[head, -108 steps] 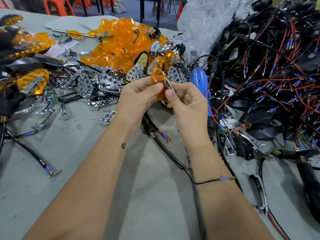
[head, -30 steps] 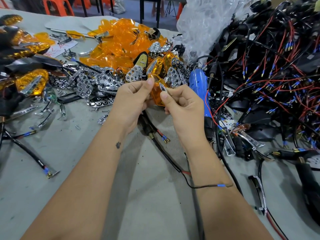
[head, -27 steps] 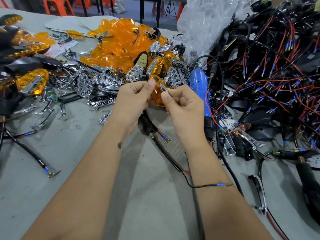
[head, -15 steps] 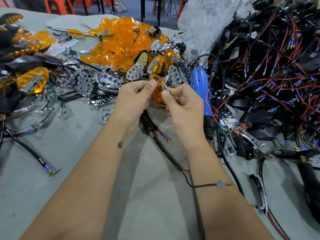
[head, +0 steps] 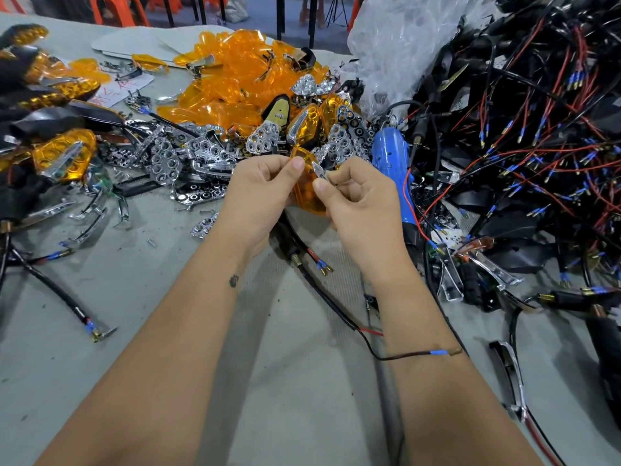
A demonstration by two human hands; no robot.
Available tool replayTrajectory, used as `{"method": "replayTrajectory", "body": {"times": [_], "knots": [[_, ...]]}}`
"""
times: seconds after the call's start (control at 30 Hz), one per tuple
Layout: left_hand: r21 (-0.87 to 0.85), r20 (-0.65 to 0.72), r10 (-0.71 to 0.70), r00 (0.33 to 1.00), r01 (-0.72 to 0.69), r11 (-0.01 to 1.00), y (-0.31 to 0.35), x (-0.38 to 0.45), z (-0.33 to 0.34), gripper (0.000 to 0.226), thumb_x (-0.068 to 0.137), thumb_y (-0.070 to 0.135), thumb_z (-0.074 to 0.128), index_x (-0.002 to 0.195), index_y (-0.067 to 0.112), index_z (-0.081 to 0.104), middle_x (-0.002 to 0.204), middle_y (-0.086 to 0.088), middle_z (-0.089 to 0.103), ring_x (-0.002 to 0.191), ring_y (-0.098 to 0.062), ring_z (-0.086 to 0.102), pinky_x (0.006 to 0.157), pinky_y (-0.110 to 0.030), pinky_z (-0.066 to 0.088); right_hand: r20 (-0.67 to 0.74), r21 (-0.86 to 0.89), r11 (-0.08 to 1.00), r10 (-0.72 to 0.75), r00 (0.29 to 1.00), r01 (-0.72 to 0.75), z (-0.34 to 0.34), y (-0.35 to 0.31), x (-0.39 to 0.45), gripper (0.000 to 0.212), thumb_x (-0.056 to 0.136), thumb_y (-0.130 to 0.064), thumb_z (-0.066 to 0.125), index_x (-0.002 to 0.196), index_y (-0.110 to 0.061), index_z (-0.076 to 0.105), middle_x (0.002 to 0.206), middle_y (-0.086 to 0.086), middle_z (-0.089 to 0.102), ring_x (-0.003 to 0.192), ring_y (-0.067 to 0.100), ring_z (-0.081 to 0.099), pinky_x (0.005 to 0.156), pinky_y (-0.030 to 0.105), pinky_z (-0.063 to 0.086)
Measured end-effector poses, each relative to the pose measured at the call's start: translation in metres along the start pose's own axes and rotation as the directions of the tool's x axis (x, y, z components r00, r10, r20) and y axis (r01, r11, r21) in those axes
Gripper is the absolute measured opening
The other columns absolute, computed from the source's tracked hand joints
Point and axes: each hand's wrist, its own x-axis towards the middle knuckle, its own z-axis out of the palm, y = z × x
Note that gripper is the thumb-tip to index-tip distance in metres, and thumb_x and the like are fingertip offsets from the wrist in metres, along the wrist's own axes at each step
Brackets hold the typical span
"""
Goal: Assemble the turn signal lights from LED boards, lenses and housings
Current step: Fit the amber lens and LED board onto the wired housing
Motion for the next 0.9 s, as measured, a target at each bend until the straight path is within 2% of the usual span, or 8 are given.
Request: {"method": "replayTrajectory", "body": {"times": [0.1, 0.2, 0.27, 0.33, 0.47, 0.53, 0.73, 0.9], "knots": [[0.047, -0.010, 0.004, 1.000, -0.003, 0.999, -0.001, 0.000, 0.001, 0.023, 0.100, 0.014, 0.056, 0.085, 0.005, 0.072, 0.090, -0.028, 0.070, 0.083, -0.038, 0.067, 0.085, -0.056, 0.057, -0.002, 0.030, 0.999, 0.032, 1.000, -0.031, -0.001, 0.000, 0.002, 0.033, 0.093, -0.005, 0.064, 0.068, -0.015, 0.047, 0.062, 0.014, 0.047, 0.059, 0.021, 0.040, 0.057, 0.036, 0.035], [0.046, -0.038, 0.012, 0.999, -0.011, 0.999, 0.000, -0.002, 0.004, 0.024, 0.100, 0.014, 0.056, 0.084, 0.005, 0.071, 0.093, -0.036, 0.067, 0.084, -0.045, 0.064, 0.089, -0.064, 0.052, -0.044, 0.028, 0.999, 0.020, 0.999, -0.019, 0.003, 0.001, 0.002, 0.029, 0.093, -0.006, 0.064, 0.071, -0.004, 0.047, 0.062, 0.016, 0.047, 0.059, 0.021, 0.040, 0.057, 0.036, 0.036], [0.011, -0.061, -0.003, 0.998, 0.004, 1.000, 0.001, -0.003, 0.006, 0.026, 0.102, 0.013, 0.054, 0.083, 0.004, 0.069, 0.085, -0.030, 0.066, 0.079, -0.038, 0.061, 0.086, -0.058, 0.054, -0.058, -0.028, 1.000, -0.010, 0.998, 0.008, 0.006, 0.002, 0.001, 0.029, 0.093, -0.009, 0.065, 0.072, -0.004, 0.046, 0.061, 0.010, 0.048, 0.059, 0.019, 0.040, 0.058, 0.035, 0.036], [-0.061, -0.074, -0.038, 0.997, 0.034, 0.998, 0.002, -0.003, 0.007, 0.029, 0.102, 0.015, 0.052, 0.081, 0.006, 0.068, 0.076, -0.017, 0.066, 0.072, -0.027, 0.060, 0.075, -0.042, 0.056, -0.059, -0.019, 1.000, -0.025, 0.998, 0.024, 0.008, 0.002, 0.000, 0.027, 0.093, -0.010, 0.065, 0.072, -0.010, 0.049, 0.061, 0.005, 0.051, 0.060, 0.016, 0.044, 0.059, 0.038, 0.041], [-0.212, -0.073, -0.085, 0.994, 0.068, 0.975, 0.008, -0.001, 0.005, 0.030, 0.103, 0.019, 0.048, 0.083, 0.003, 0.065, 0.074, -0.008, 0.069, 0.065, -0.017, 0.063, 0.069, -0.032, 0.057, -0.032, 0.311, 0.950, 0.013, 0.999, -0.002, 0.009, 0.000, -0.003, 0.019, 0.099, -0.010, 0.057, 0.081, -0.013, 0.054, 0.055, -0.007, 0.053, 0.049, 0.010, 0.046, 0.053, 0.023, 0.043], [-0.252, -0.067, -0.101, 0.993, 0.082, 0.964, 0.009, -0.001, 0.004, 0.031, 0.103, 0.022, 0.047, 0.085, 0.003, 0.064, 0.077, -0.008, 0.070, 0.068, -0.016, 0.063, 0.069, -0.031, 0.057, -0.036, 0.409, 0.912, 0.042, 0.998, -0.024, 0.007, -0.001, -0.003, 0.018, 0.101, -0.012, 0.054, 0.083, -0.013, 0.054, 0.057, -0.007, 0.053, 0.049, 0.011, 0.047, 0.055, 0.022, 0.045], [-0.283, -0.024, -0.109, 0.994, 0.098, 0.954, 0.010, -0.002, 0.003, 0.031, 0.103, 0.024, 0.048, 0.083, 0.007, 0.065, 0.074, -0.002, 0.074, 0.064, -0.010, 0.066, 0.063, -0.023, 0.055, -0.035, 0.366, 0.930, 0.047, 0.998, -0.030, 0.005, -0.005, -0.003, 0.017, 0.098, -0.015, 0.055, 0.081, -0.016, 0.055, 0.056, -0.007, 0.050, 0.051, 0.009, 0.045, 0.056, 0.022, 0.043], [-0.260, 0.009, -0.075, 0.997, 0.075, 0.963, 0.011, -0.004, 0.004, 0.031, 0.101, 0.027, 0.051, 0.083, 0.009, 0.068, 0.079, -0.005, 0.075, 0.073, -0.014, 0.069, 0.068, -0.026, 0.057, -0.053, 0.269, 0.963, 0.014, 0.999, 0.001, 0.004, -0.008, -0.004, 0.014, 0.099, -0.018, 0.060, 0.086, -0.015, 0.063, 0.067, 0.002, 0.049, 0.061, 0.009, 0.044, 0.064, 0.022, 0.043]]}}
